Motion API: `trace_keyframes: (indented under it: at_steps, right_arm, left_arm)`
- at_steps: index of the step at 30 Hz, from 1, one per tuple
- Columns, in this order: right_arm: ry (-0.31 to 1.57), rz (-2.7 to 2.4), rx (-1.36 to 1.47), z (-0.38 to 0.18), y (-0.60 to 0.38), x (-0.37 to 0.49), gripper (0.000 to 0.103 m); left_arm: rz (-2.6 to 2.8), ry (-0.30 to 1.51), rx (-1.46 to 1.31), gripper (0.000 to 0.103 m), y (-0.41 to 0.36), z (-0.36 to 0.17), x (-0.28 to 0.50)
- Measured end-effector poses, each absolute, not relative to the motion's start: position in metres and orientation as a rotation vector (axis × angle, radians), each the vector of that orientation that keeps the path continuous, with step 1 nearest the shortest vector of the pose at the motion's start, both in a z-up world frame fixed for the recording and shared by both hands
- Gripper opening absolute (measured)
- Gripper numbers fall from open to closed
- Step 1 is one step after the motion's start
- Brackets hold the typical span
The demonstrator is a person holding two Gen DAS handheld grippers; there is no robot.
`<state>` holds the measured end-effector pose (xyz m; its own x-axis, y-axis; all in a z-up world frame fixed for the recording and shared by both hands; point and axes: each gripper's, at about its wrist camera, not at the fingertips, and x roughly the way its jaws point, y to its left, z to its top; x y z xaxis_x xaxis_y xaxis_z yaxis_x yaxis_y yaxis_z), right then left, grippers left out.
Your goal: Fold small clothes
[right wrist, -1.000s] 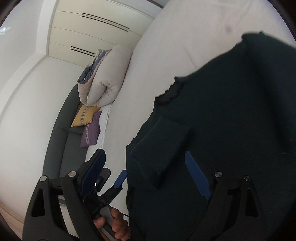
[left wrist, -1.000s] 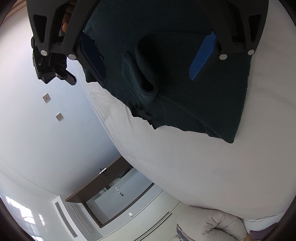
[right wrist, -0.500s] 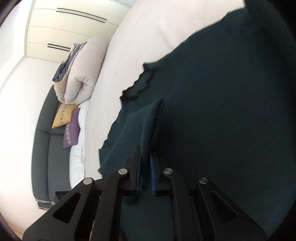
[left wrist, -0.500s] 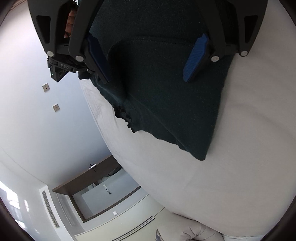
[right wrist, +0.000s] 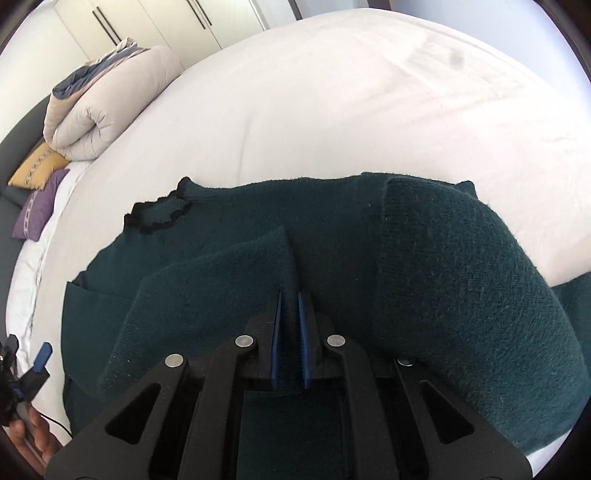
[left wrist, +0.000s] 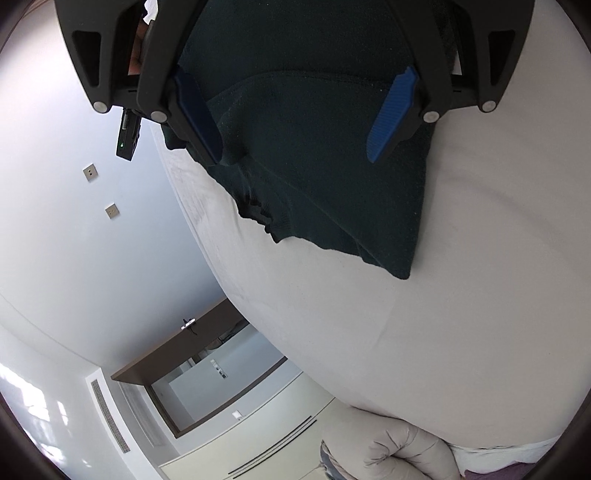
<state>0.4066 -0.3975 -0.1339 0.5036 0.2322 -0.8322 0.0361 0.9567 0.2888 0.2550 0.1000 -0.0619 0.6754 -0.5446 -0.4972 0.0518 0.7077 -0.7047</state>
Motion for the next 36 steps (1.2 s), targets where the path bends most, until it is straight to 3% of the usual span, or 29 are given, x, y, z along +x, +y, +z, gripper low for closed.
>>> trace_keyframes:
  at_steps: [6,13,20,24,25,27,36]
  right_arm:
    - [1.011,0.089,0.295,-0.122,-0.414,0.375,0.017]
    - [0.995,0.155,0.44,-0.094,-0.46,0.324,0.017]
    - [1.095,0.159,0.465,-0.11,-0.441,0.363,0.035]
    - [1.115,0.096,0.433,-0.118,-0.429,0.38,0.035]
    - [1.125,0.1,0.403,-0.117,-0.425,0.382,0.034]
    - [1.143,0.088,0.329,-0.115,-0.418,0.383,0.007]
    - [1.113,0.047,0.362,-0.111,-0.445,0.356,0.005]
  left_arm:
    - [-0.401,0.823,-0.659,0.082,0.069,-0.066,0.25]
    - [-0.411,0.837,-0.624,0.082,0.035,-0.058,0.26]
    - [-0.468,0.853,-0.608,0.083,0.013,-0.059,0.247]
    - [-0.48,0.873,-0.584,0.083,0.01,-0.065,0.237]
    - [-0.48,0.875,-0.589,0.083,0.011,-0.066,0.235]
    - [-0.479,0.875,-0.608,0.083,0.014,-0.067,0.233]
    - [-0.471,0.87,-0.618,0.083,0.022,-0.061,0.23]
